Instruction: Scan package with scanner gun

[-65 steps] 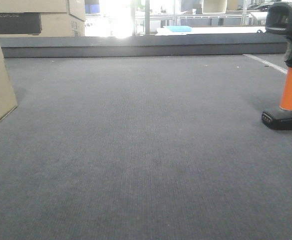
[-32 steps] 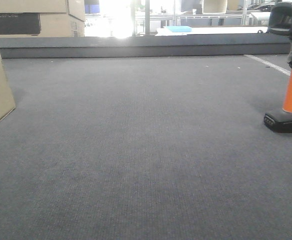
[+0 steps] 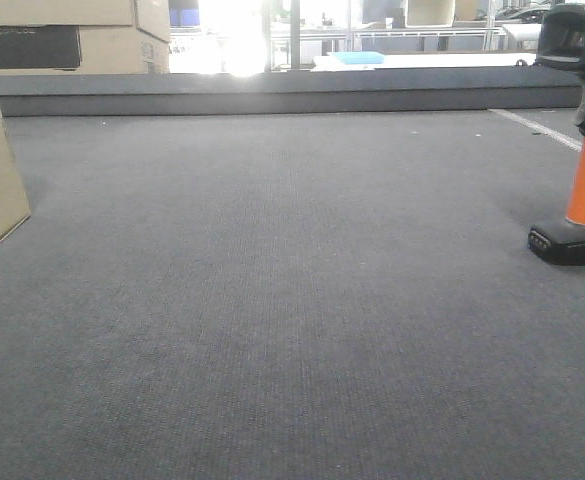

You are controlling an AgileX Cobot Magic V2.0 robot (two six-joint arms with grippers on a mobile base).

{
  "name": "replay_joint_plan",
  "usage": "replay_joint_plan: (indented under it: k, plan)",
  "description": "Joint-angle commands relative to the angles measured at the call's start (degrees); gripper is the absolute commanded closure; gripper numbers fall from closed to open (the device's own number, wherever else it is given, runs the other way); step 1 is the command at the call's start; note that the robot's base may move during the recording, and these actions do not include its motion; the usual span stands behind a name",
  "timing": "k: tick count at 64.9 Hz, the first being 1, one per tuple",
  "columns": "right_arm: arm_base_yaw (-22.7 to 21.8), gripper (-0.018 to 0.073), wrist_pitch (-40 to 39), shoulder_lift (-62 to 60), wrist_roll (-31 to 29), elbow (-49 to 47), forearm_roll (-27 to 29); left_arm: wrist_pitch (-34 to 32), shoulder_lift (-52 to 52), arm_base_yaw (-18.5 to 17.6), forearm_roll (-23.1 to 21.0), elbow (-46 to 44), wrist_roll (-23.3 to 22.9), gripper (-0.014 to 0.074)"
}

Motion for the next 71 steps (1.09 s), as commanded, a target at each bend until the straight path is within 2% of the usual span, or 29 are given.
replay_joint_plan:
  k: [1,11,22,32,39,56,63,66,71]
  plan:
    - [-0.12,0.0722,-0.81,-0.12,0.07,-0.03,-0.23,3.77,0.51,-0.50,-1.04,-3.78,0.10,0.0707]
    - [-0.12,0.0722,-0.81,-0.12,0.07,-0.03,-0.23,12.57,5.79,-0.50,-0.69,-13.82,0.21,0.0707]
    - [-0.12,0.0722,-0.81,-0.12,0.07,-0.03,-0.23,20.70,16.73,-0.50,-0.53,-25.70,0.65,0.0707]
    - [-0.12,0.0722,-0.81,-0.12,0.07,-0.03,-0.23,37.00,33.09,-0.50,-0.10,-39.96,0.65,0.0707]
    - [-0.12,0.0722,-0.81,-0.12,0.07,-0.03,-0.23,43.37,42.25,-0.50,-0.22,-47.43,0.65,0.0707]
    - [-0.12,0.0722,-0.81,-0.12,0.07,-0.03,-0.23,43.12,56.89,-0.50,-0.69,-58.26,0.65,0.0707]
    - [-0.12,0.0722,-0.81,-0.12,0.07,-0.03,-0.23,45.12,62.36,-0.50,-0.69,-61.49,0.65,0.0703]
    - [-0.12,0.0722,-0.81,-0.12,0.07,-0.03,-0.23,46.10,64.41,-0.50,-0.69,-62.69,0.65,0.0666]
    - [-0.12,0.0722,-0.81,-0.12,0.07,-0.03,-0.23,46.81,66.69,-0.50,-0.69,-64.22,0.65,0.0521]
